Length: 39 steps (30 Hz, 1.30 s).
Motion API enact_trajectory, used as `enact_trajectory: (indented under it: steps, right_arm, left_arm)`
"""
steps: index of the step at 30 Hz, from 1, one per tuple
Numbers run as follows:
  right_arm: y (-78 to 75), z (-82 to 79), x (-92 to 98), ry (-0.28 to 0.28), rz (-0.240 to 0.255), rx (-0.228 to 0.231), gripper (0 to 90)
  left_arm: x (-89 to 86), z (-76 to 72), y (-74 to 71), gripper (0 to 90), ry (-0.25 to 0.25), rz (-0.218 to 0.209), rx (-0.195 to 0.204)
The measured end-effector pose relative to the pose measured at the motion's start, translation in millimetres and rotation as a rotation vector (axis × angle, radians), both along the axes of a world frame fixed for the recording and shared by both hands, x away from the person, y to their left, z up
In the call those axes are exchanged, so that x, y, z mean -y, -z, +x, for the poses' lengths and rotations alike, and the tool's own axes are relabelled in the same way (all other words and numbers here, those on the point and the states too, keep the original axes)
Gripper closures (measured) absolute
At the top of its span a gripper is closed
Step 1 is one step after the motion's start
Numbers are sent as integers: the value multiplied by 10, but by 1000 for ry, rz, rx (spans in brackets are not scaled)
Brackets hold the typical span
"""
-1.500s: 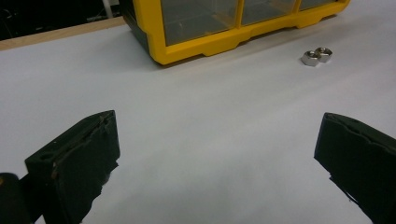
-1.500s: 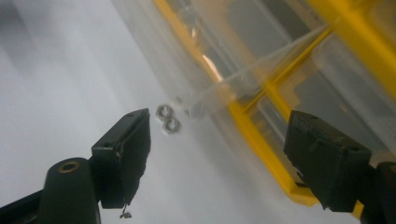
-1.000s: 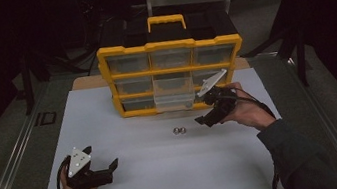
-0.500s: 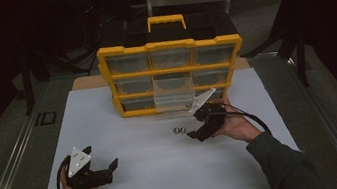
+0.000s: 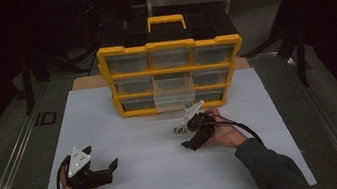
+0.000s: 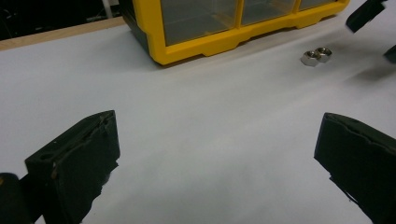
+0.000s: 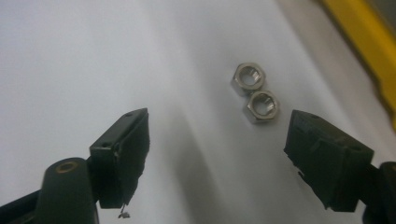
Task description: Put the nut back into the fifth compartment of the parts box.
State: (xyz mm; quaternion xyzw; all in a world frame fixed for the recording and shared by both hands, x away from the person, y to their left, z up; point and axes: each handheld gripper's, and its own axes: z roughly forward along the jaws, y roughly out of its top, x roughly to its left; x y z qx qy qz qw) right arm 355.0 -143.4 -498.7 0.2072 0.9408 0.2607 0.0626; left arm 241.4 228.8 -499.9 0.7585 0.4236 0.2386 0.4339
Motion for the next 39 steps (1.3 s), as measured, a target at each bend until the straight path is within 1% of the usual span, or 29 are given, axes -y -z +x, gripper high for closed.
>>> enact_trajectory:
  steps: [2,4,9,10,12,13,16,18,19,20,22,23,24,25,28,30,31,33,35,37,39]
  right_arm:
    - [44,16,-29,2,-12,-6,207]
    - [94,47,-66,-9,-21,4,201]
    - [180,94,-135,-11,-50,14,193]
    - [194,96,-145,-2,-58,12,193]
    - [224,113,-156,-4,-62,7,193]
    - [234,113,-161,8,-72,2,194]
    - [253,132,-165,4,-60,-8,202]
    - [250,132,-172,-7,-55,-4,222]
    - [248,127,-177,-19,-51,-5,238]
    - [252,135,-176,-52,-41,0,260]
    - [242,114,-186,-55,-43,-6,305]
    - [238,111,-184,-65,-41,-11,337]
    - [236,108,-187,-87,-33,-9,364]
    - [233,102,-188,-88,-39,-7,378]
    - [219,104,-185,-93,-42,-11,461]
    - [213,114,-177,-89,-41,-21,510]
    - [204,113,-174,-80,-44,-32,538]
    - [200,113,-171,-81,-41,-48,588]
    - [198,108,-176,-78,-45,-56,620]
    - [199,119,-175,-95,-46,-55,646]
    - [192,114,-185,-94,-54,-64,662]
  left_arm:
    - [0,0,0,6,0,0,0]
    - [-1,1,0,6,0,0,0]
    - [-1,0,-1,6,1,-1,0]
    - [-1,0,-1,6,1,0,0]
    - [0,0,0,6,1,-1,0]
    - [0,0,0,6,1,-1,0]
    - [1,1,0,6,2,1,-1]
    - [1,0,0,6,2,0,-1]
    - [1,1,1,6,1,0,-1]
    - [0,1,1,6,1,0,-1]
    - [1,1,1,6,1,0,-1]
    - [2,1,0,6,2,1,-1]
    - [3,1,1,6,2,1,-1]
    - [2,0,0,6,2,1,-1]
    - [3,1,1,6,2,1,-2]
    - [3,1,1,5,2,2,-2]
    - [4,2,1,6,2,3,-2]
    - [4,2,1,6,3,3,-2]
    - [4,2,1,6,2,2,-2]
    - [4,2,2,6,2,4,-2]
    - [4,2,2,6,2,3,-2]
